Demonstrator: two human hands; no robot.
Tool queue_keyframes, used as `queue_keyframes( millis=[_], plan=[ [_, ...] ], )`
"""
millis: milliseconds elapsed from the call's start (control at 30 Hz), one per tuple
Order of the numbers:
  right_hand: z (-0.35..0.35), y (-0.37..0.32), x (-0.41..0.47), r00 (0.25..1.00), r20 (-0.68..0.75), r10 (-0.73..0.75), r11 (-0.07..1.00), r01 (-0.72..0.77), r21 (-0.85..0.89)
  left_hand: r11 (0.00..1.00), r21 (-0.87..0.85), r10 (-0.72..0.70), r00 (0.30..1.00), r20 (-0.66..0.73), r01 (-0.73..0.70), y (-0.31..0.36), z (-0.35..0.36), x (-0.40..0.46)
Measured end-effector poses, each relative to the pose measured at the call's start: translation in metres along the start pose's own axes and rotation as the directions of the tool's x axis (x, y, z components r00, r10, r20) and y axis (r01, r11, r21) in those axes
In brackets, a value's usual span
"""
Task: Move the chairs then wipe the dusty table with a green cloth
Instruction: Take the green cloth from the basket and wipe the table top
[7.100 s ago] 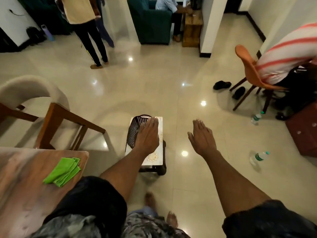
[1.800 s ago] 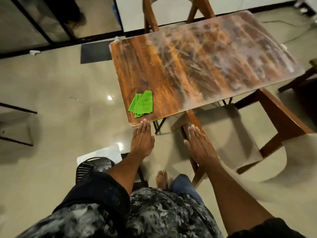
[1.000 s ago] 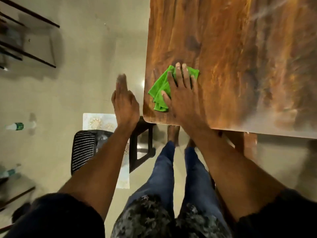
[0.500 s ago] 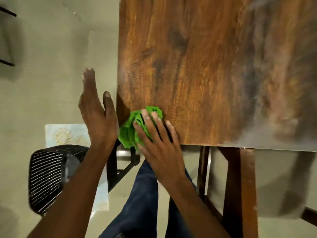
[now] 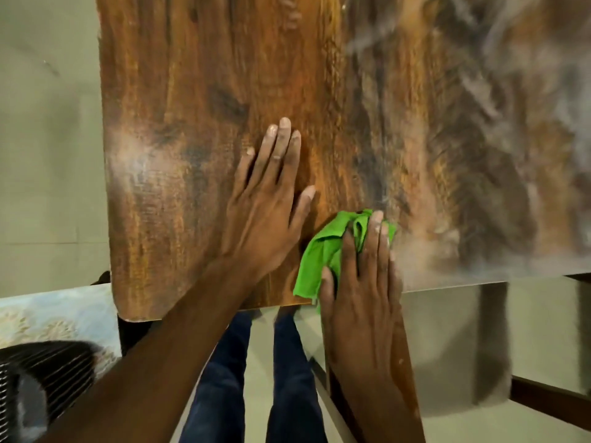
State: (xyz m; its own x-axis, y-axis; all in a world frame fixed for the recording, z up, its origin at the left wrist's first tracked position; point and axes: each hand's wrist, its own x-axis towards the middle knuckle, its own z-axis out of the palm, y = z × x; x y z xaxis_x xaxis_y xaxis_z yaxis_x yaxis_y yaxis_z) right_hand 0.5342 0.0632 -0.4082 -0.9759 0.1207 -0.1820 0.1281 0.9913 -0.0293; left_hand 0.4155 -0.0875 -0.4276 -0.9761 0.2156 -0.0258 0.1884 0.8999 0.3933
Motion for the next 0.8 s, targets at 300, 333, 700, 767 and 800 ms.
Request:
queue_keyframes(
  millis=[300, 333, 700, 767, 800],
  plan=[
    [0.0, -0.004, 0.062, 0.997, -0.075, 0.025, 0.993, -0.016, 0.116, 0.991, 0.132, -0.015, 0.999, -0.035, 0.02, 0.002, 0.014, 0.033],
    [-0.004, -0.002, 0.086, 0.994, -0.104, 0.036, 0.992, -0.023, 0.125, 0.991, 0.129, -0.018, 0.999, -0.041, 0.023, 0.003, 0.014, 0.033],
    [-0.031, -0.025, 0.287, 0.935, -0.155, -0.321, 0.944, 0.329, 0.034, 0.993, 0.109, -0.049, 0.997, -0.06, 0.055, 0.005, 0.012, 0.031],
    [-0.026, -0.002, 0.246, 0.943, -0.151, -0.296, 0.95, 0.307, 0.053, 0.992, 0.108, -0.056, 0.997, -0.047, 0.061, 0.006, 0.012, 0.031],
    [-0.024, 0.012, 0.22, 0.952, -0.126, -0.278, 0.956, 0.288, 0.062, 0.992, 0.109, -0.056, 0.997, -0.045, 0.06, 0.006, 0.011, 0.031]
  ],
)
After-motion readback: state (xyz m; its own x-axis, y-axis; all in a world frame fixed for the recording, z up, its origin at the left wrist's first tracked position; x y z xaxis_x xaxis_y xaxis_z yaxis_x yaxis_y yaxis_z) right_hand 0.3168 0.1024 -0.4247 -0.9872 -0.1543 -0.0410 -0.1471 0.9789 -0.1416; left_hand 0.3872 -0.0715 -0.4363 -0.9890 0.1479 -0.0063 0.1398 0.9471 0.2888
